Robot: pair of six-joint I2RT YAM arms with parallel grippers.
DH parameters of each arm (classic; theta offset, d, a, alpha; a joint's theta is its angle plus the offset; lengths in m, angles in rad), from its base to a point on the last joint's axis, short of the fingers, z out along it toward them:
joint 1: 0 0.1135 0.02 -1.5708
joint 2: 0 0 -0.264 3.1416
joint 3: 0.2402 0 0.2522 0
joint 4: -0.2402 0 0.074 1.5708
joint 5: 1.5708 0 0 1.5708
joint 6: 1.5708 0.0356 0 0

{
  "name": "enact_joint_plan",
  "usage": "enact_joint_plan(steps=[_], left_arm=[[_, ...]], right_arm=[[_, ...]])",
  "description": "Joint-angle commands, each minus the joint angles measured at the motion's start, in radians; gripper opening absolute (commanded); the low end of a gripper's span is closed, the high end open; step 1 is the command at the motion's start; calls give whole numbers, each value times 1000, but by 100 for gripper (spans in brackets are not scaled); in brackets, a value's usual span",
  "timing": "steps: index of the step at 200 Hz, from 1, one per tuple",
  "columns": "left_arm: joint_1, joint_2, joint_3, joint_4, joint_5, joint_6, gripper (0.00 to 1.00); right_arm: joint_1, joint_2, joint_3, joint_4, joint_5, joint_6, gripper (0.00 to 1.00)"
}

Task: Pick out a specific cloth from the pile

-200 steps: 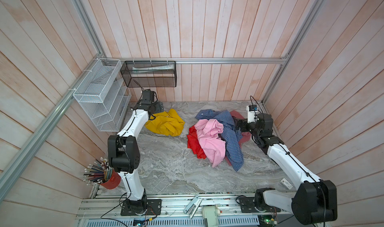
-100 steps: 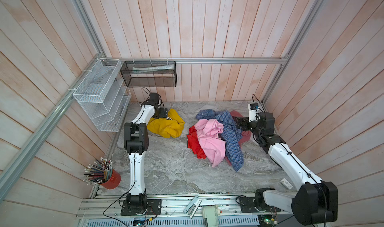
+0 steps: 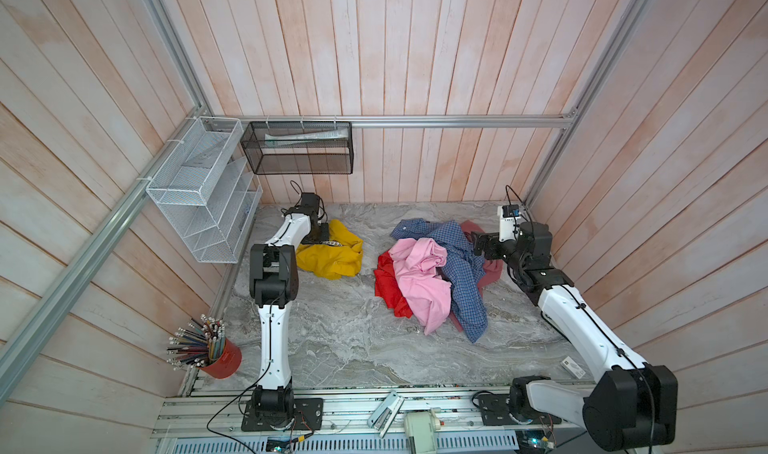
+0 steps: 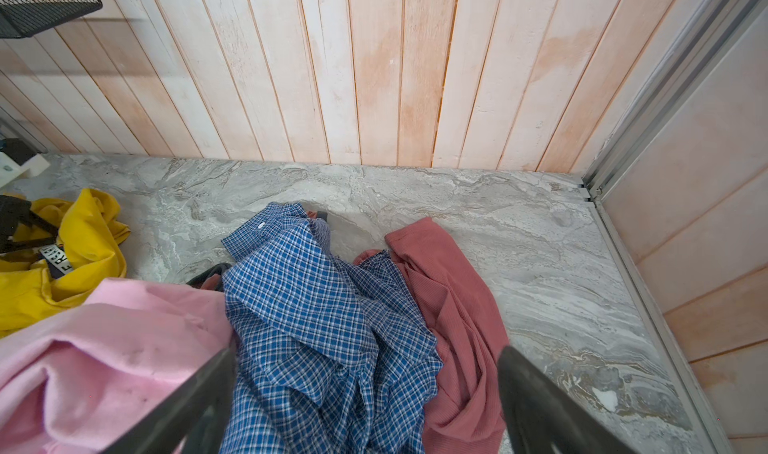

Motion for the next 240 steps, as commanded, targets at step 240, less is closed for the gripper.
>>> enact_joint_plan(steps=[240], left_arm=[[-79, -517, -616, 233, -7, -292, 21]], right_arm=[[-7, -38, -28, -5, -17, 19, 98]])
